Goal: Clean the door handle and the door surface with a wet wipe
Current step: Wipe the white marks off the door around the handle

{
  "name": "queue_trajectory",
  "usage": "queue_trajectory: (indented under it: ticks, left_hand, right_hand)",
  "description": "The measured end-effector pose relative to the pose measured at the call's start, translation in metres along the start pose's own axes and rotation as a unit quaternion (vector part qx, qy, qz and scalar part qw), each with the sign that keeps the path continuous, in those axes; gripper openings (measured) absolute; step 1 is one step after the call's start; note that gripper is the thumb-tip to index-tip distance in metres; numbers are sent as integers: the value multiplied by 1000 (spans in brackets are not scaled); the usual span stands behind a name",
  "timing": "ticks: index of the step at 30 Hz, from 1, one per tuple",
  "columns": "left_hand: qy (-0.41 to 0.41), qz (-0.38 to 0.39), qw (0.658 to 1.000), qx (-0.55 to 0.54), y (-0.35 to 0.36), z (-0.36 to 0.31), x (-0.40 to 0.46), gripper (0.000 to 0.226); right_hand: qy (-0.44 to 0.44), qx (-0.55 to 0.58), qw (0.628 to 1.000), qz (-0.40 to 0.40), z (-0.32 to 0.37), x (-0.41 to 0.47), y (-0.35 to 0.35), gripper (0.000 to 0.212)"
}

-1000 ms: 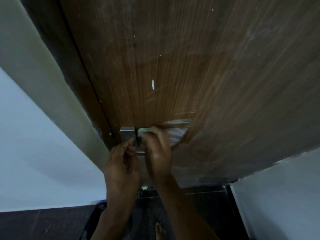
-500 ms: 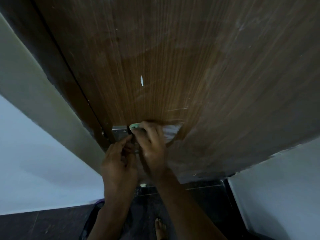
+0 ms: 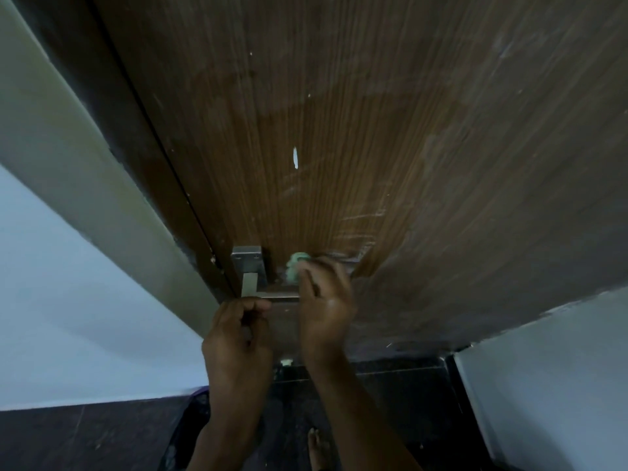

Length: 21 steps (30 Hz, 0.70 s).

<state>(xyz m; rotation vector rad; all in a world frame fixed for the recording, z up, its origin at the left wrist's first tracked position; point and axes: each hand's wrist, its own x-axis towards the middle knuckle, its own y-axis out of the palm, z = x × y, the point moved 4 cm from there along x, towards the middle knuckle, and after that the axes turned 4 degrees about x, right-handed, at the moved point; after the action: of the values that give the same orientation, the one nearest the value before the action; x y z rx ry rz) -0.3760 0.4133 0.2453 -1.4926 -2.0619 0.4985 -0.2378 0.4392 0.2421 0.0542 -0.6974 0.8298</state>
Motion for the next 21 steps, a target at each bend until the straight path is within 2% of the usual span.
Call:
queue_trajectory:
  ticks: [3,4,5,7,9,11,13,16,18,21]
  left_hand:
    - [-5,-1,1000,-7,-1,1,1,47]
    - [-7,-4,1000,-10,-2,3,0,46]
    - [-10,-6,1000,-12,-2,4,0,45]
    - [-16,-2,1000,-13,1,6,-2,44]
    - [-17,8,1000,-5,5,9,-5,41]
    - [-19,14,1000,0,7,11,-7,39]
    - [-22,11,1000,-6,5,13,-8,37]
    - [-40,5,999,-10,2,20,-9,36]
    - [-47,6,999,-1,1,25,-9,40]
    - [-61,19,998,9,3,31,-12,46]
  right_hand:
    - [121,59,978,-160,-32,11,-35,16]
    - [128,60,974,-176,-35,12,-38,14]
    - [111,45,980,-159,-32,12,-34,13]
    - [24,-13,998,-59,-13,6,-12,11]
    - [-47,-48,997,33,2,-3,13,10]
    - [-39,-31,998,33,2,-6,19,10]
    - [64,40,997,-22,-10,-7,4,13]
    - [276,127,941,-151,-52,-5,-31,21]
    - [300,125,926,-193,-67,-1,-44,20]
    - [279,145,934,-172,-61,-5,-27,25]
